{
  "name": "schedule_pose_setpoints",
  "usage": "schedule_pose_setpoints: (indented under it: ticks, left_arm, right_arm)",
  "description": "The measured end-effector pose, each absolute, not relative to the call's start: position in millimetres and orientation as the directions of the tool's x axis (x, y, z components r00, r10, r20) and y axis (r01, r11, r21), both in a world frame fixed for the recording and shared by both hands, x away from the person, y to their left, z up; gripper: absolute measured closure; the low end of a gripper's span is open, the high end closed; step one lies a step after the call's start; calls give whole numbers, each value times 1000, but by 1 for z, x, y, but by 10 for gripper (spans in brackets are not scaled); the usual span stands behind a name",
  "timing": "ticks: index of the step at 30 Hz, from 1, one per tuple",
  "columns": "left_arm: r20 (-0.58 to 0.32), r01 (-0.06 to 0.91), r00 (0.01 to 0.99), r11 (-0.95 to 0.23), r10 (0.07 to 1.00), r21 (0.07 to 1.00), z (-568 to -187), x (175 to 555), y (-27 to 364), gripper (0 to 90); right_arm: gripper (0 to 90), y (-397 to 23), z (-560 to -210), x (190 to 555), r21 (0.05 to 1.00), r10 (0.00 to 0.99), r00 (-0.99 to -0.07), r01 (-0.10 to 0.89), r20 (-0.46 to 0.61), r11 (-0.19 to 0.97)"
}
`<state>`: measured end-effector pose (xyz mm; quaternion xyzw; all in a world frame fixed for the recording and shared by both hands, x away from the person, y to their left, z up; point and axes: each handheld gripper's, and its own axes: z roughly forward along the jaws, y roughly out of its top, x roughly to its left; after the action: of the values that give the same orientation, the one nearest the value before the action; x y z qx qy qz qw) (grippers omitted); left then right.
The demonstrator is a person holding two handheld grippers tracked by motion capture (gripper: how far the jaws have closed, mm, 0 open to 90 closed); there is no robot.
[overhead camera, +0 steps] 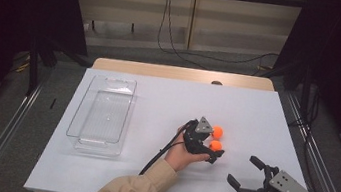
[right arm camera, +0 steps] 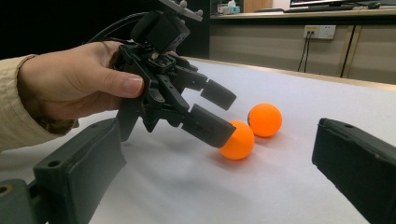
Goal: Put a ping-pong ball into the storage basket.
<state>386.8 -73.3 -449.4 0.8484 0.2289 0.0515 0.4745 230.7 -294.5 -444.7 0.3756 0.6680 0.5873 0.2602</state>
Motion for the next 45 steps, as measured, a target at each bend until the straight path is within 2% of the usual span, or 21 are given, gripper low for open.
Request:
schedule_pose_setpoints:
  ticks: [8,21,45]
  left_arm:
    - [-127,333,896,-456,425,825,-451,388,-75,100]
    - [-129,337,903,-488,410,805,-455,390,-78,278]
    - [-134,344,911,-540,390,769,-459,394,-85,423]
  right_arm:
    - [12,-295,-445,231,980,808,-581,196,95,26]
    - [11,-295,-445,231,980,808,-581,199,98,24]
    - [12,-295,-445,231,980,807,-582,197,98,22]
